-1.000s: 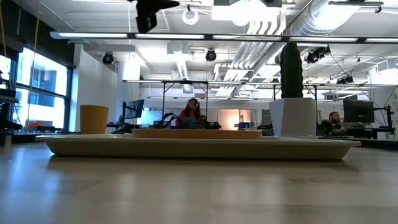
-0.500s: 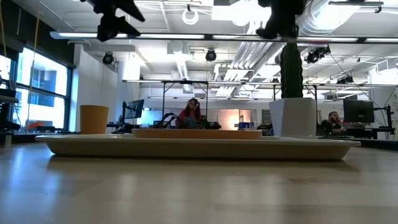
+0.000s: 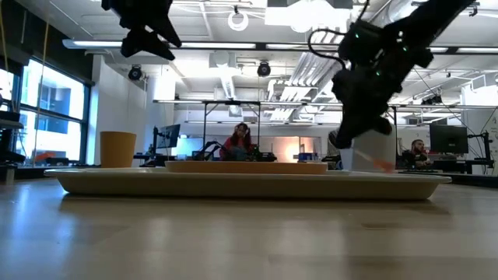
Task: Pick and place plate/cup/fork/spoon on tray
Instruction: Put the orange spoon on the white tray to the right of the orange fork, then put the light orange cup on the white tray to the top left of the light orange plate
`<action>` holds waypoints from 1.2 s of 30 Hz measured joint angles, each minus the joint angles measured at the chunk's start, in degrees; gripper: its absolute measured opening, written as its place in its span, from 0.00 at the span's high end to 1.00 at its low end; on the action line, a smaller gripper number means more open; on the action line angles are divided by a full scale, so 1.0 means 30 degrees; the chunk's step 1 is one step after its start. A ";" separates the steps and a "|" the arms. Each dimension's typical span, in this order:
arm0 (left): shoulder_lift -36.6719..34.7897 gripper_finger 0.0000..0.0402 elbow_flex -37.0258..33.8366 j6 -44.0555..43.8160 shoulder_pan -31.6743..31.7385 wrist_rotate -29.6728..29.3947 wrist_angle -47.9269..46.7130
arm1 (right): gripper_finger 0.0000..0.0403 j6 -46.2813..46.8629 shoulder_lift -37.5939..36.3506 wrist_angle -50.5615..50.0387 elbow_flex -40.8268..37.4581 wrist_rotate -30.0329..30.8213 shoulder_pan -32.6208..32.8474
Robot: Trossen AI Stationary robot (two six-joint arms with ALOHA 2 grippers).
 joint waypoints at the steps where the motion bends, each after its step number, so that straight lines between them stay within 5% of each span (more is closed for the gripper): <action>1: 0.0099 0.58 0.0000 0.0185 0.0000 0.0018 -0.0061 | 1.00 -0.0013 0.0000 0.0153 -0.0358 0.0089 0.0000; 10: 0.1658 0.58 0.0000 0.1894 0.0547 -0.0922 -0.0533 | 1.00 -0.2050 0.0150 0.1346 -0.1376 0.1382 -0.0212; 17: 0.2226 0.58 0.0000 0.1866 0.1342 -0.0726 -0.1843 | 0.98 -0.0798 0.0839 0.1434 -0.1362 0.0484 -0.0707; 30: 0.0688 0.58 0.0000 0.3309 0.3094 -0.0867 -0.3678 | 0.70 -0.0347 0.1479 0.1962 -0.1369 0.0642 -0.0678; 36: 0.0953 0.58 0.0000 0.5441 0.4570 -0.2059 -0.3820 | 0.66 0.2285 0.1418 0.2823 -0.0560 0.1538 -0.0631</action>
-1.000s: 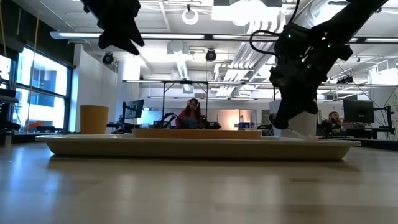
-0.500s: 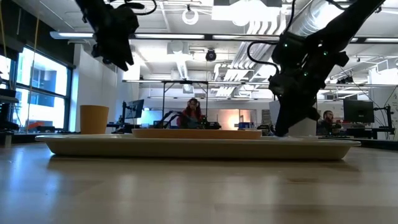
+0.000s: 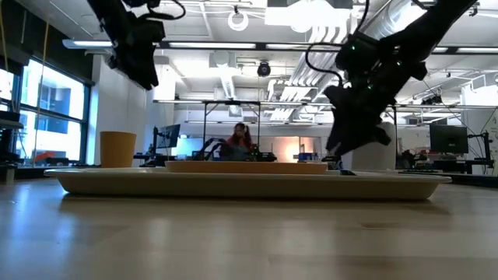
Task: Pick and place plate/cup/fork/spoon on tray
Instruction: Put the light orange cup on the white tray to the top left of the light orange plate
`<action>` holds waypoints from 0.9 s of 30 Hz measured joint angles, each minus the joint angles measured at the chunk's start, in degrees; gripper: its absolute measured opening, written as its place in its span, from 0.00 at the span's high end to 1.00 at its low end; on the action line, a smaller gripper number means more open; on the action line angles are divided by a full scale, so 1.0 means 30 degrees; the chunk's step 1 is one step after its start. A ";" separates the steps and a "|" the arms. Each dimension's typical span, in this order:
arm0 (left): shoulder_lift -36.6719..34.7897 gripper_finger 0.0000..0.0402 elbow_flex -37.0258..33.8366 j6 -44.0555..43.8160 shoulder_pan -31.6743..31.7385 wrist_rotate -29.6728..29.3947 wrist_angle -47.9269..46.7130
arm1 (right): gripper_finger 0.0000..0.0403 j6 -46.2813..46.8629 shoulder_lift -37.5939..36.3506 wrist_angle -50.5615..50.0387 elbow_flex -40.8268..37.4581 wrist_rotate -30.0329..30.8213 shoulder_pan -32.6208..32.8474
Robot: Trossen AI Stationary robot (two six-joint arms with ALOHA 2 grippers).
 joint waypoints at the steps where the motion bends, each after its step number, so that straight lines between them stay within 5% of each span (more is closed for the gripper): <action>1: 0.0126 0.58 0.0000 0.0085 0.0293 0.0058 -0.0046 | 0.66 0.0225 -0.0094 -0.0014 0.0279 0.0136 0.0083; 6: 0.0554 0.58 0.0000 0.0104 0.1722 -0.0273 -0.0610 | 0.66 0.0588 -0.0691 -0.0345 0.2310 0.2192 0.1130; 14: 0.1803 0.60 0.0015 -0.0031 0.5059 -0.4999 -0.0504 | 0.66 -0.0783 -0.0719 -0.2015 0.5425 0.3958 0.1940; 19: 0.3997 0.68 0.0015 -0.0102 0.7072 -0.3440 -0.1974 | 0.66 -0.0311 -0.0711 -0.2145 0.5762 0.4110 0.1818; 27: 0.5246 0.74 0.0326 -0.0867 0.7669 -0.3685 -0.3265 | 0.66 0.0380 -0.0697 -0.2895 0.5655 0.4339 0.2581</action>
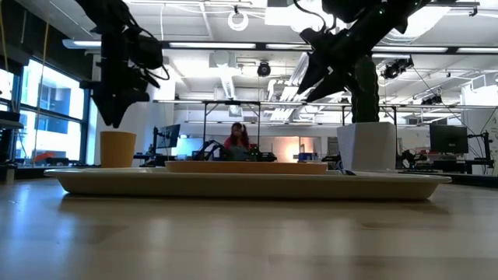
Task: Pick and place plate/cup/fork/spoon on tray
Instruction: Put the light orange cup on the white tray to the top left of the light orange plate
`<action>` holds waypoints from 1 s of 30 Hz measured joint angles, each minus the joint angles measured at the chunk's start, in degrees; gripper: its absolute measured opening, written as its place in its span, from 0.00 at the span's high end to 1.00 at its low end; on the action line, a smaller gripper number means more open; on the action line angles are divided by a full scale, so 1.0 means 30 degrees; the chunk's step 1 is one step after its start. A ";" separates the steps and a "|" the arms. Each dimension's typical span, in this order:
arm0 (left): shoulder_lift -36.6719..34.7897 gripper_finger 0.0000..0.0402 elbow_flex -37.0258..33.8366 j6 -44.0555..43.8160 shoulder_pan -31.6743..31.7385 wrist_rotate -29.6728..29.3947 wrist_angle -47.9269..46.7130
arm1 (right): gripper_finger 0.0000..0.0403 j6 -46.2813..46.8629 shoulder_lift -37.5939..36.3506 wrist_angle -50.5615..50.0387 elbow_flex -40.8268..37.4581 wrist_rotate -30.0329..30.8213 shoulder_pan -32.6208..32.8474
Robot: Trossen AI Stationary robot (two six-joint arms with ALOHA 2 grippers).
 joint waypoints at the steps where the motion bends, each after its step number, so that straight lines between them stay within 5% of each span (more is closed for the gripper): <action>1: 0.0026 0.74 0.0002 -0.0142 0.0043 0.0068 0.0010 | 0.66 0.0189 0.0000 -0.0185 -0.0039 0.0038 0.0100; 23: 0.3120 0.75 0.0009 -0.1690 0.0361 -0.0853 0.0992 | 0.66 0.0277 0.0007 -0.0504 -0.0074 0.1133 0.2171; 30: 0.3477 0.89 0.0002 -0.0253 0.0243 -0.0419 0.0946 | 0.66 0.0163 0.0007 -0.0511 -0.0074 0.1643 0.2553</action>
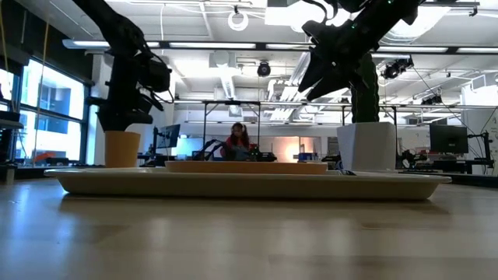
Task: Pick and place plate/cup/fork/spoon on tray
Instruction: Put the light orange cup on the white tray to the top left of the light orange plate
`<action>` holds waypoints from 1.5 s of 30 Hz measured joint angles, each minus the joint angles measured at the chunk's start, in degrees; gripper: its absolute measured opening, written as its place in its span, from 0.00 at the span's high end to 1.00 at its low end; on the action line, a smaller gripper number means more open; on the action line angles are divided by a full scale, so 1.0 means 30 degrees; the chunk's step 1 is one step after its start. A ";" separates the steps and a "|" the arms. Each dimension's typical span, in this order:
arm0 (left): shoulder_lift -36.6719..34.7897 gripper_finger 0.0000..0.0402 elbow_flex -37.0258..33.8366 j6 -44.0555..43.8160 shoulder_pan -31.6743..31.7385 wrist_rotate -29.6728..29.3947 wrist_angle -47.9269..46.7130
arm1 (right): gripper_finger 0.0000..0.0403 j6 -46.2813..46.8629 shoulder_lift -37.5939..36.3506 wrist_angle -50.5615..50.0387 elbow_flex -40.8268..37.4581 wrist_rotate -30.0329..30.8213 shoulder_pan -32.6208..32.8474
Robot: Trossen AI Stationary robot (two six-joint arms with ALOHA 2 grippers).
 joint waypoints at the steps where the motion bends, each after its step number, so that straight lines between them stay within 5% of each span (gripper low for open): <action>1: -0.0082 0.92 0.0017 0.0263 -0.0048 0.0008 0.0028 | 0.66 0.0000 0.0000 0.0000 0.0000 -0.0007 0.0000; 8: -0.2171 0.99 0.0664 0.0422 -0.0758 -0.0350 -0.0968 | 0.66 0.0566 0.0000 -0.0007 -0.0007 0.0304 0.0180; 16: -0.3799 0.99 0.3049 -0.0908 -0.4931 0.1074 -0.0860 | 0.66 0.0632 0.0022 0.0080 -0.0131 0.1267 0.0136; 26: -0.0952 1.00 0.3344 -0.2678 -0.9265 0.1132 -0.0552 | 0.66 0.1173 0.0019 0.0132 -0.0131 0.1610 0.0151; 45: 0.1976 0.99 0.3337 -0.3624 -0.9698 0.2757 0.0883 | 0.66 0.3184 0.0015 -0.1350 -0.0131 0.2936 0.2860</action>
